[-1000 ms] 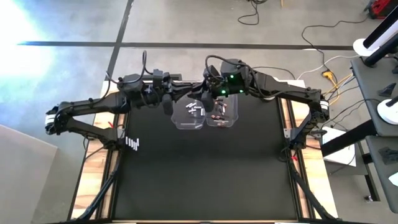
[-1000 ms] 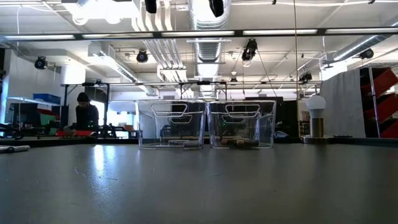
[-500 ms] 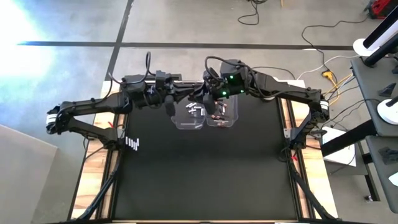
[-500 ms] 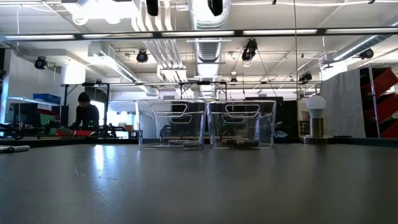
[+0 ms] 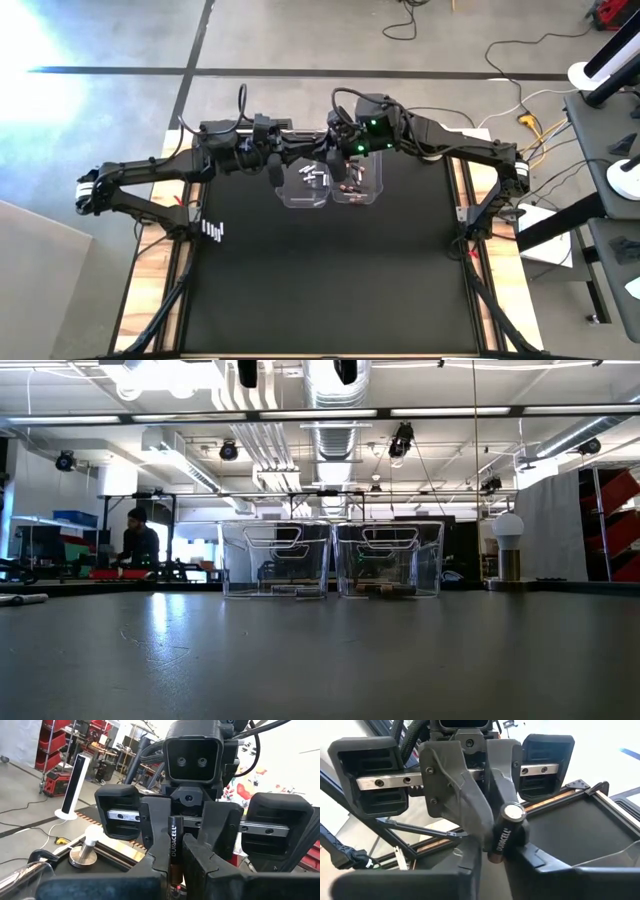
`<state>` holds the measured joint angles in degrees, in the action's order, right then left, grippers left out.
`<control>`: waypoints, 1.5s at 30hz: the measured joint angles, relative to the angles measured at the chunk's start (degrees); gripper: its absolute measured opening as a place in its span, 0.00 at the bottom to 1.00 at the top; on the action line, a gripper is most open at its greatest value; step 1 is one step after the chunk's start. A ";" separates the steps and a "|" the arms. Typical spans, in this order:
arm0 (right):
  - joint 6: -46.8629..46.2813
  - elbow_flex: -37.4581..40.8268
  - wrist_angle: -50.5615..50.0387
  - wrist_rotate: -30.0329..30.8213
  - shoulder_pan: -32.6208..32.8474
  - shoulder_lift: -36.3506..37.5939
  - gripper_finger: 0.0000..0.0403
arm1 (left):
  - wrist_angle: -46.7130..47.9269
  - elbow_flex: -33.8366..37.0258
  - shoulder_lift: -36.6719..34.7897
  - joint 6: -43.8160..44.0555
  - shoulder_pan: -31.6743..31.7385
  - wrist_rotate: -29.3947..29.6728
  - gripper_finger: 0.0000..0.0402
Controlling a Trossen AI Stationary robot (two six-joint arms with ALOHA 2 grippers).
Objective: Sort batteries
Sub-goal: Put the black battery into the right transparent bin
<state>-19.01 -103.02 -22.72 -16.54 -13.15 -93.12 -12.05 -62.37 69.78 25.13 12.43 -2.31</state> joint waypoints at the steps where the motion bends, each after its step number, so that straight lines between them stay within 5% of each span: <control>1: 0.01 0.00 0.02 0.11 0.00 0.00 0.13 | 0.00 0.00 -0.02 0.01 0.00 -0.11 0.02; 9: -0.47 0.00 -0.34 1.18 0.02 -0.04 0.08 | 1.93 0.04 -0.59 -2.05 0.12 -1.34 0.04; 21: -1.16 -1.55 -3.55 1.78 -0.23 0.07 0.08 | 11.13 0.26 -6.65 -5.79 2.79 -1.53 0.25; 32: 5.88 -2.32 -27.90 6.89 -6.16 -2.45 0.07 | 24.22 0.26 -16.70 -14.12 5.42 9.11 0.32; 45: 22.31 -0.70 -47.58 5.59 -12.36 -18.13 0.07 | 35.79 0.24 -21.23 -13.48 5.40 9.32 0.32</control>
<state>3.29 -103.72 -70.30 -10.95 -25.51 -111.25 23.74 -62.13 48.55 11.66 17.83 7.01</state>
